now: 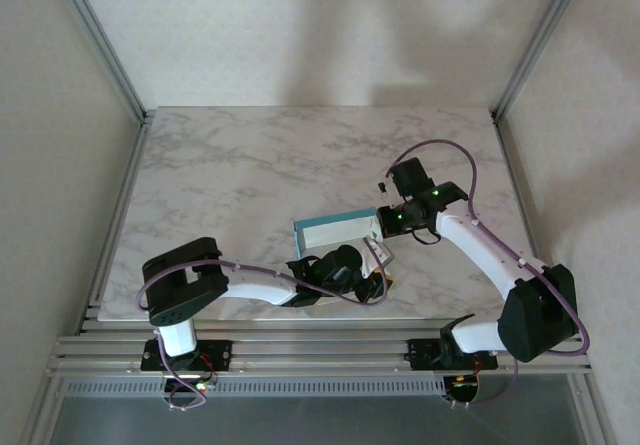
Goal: Fold the paper box
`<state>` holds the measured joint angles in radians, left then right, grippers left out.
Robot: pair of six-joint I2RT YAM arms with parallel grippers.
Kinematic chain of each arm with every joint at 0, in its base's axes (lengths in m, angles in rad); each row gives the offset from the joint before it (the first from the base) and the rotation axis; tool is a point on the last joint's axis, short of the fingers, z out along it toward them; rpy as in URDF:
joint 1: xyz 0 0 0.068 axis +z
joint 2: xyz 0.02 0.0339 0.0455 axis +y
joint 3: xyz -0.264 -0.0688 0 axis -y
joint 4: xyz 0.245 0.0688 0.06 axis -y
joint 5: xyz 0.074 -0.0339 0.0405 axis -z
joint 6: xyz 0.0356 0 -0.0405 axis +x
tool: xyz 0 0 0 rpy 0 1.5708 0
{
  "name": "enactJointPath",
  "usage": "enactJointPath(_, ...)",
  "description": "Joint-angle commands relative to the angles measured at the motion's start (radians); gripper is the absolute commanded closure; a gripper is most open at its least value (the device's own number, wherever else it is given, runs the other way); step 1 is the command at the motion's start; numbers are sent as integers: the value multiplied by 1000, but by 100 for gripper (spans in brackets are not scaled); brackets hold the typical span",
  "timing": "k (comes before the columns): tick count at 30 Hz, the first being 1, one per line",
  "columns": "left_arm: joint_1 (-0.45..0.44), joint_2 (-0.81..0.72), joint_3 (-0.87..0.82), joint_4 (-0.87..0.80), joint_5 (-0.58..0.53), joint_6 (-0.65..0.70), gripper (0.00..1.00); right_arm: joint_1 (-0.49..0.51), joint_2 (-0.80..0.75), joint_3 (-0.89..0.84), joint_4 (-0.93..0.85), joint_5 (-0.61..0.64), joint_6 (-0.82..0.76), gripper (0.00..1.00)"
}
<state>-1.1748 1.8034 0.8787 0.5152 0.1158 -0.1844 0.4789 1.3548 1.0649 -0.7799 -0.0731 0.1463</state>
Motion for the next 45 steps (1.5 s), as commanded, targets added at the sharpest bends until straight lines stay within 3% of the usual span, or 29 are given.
enactJointPath(1,-7,33,-4,101,-148,-12,65,12,2,26,-45,-16,7,100)
enactJointPath(5,-5,69,9,96,-231,-61,69,11,-2,24,-43,-29,12,100)
enactJointPath(15,29,162,65,19,-276,-112,72,11,-6,21,-44,-46,17,100)
enactJointPath(45,36,292,165,-85,-206,-102,68,11,15,55,-52,-50,10,100)
